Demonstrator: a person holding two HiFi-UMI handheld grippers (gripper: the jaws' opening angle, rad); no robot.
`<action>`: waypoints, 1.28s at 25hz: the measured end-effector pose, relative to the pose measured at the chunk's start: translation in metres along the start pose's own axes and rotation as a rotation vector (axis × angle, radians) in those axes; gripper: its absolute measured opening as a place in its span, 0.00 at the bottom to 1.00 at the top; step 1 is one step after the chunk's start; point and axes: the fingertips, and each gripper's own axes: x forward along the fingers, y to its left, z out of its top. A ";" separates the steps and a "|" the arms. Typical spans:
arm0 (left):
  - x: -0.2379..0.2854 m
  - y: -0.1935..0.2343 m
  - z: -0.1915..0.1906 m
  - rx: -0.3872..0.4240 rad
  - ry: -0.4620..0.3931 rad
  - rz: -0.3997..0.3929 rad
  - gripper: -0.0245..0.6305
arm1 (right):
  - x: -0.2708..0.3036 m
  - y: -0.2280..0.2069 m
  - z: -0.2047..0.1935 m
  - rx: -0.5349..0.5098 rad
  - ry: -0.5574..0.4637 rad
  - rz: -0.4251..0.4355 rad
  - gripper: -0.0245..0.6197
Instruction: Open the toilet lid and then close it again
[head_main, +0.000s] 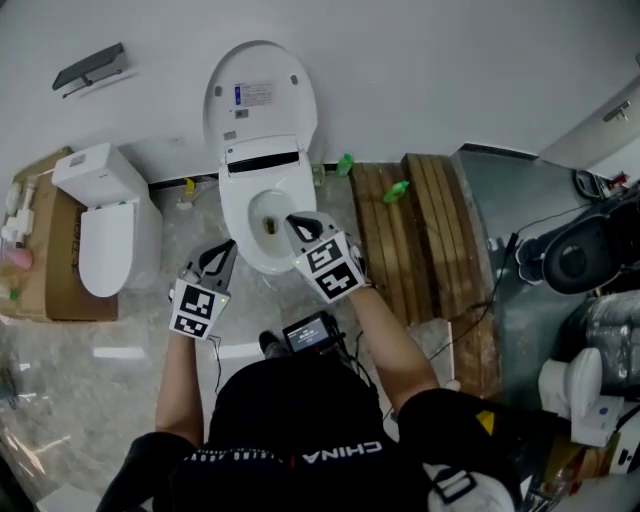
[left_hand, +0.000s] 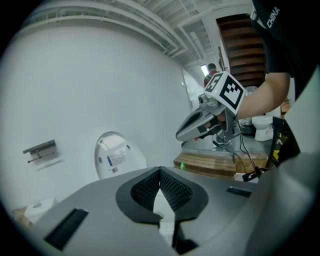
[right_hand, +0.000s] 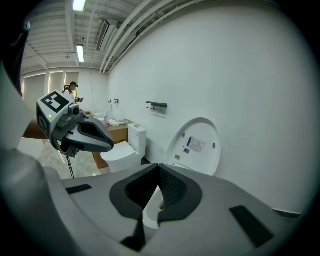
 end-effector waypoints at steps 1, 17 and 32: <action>0.001 -0.005 0.000 -0.001 0.004 -0.004 0.05 | -0.004 0.001 -0.004 -0.005 0.006 0.000 0.06; 0.033 -0.038 0.026 0.026 0.069 0.046 0.05 | -0.031 -0.023 -0.019 -0.042 -0.070 -0.020 0.06; 0.043 -0.051 0.040 0.020 0.063 0.039 0.05 | -0.038 -0.031 -0.031 -0.048 -0.051 0.034 0.06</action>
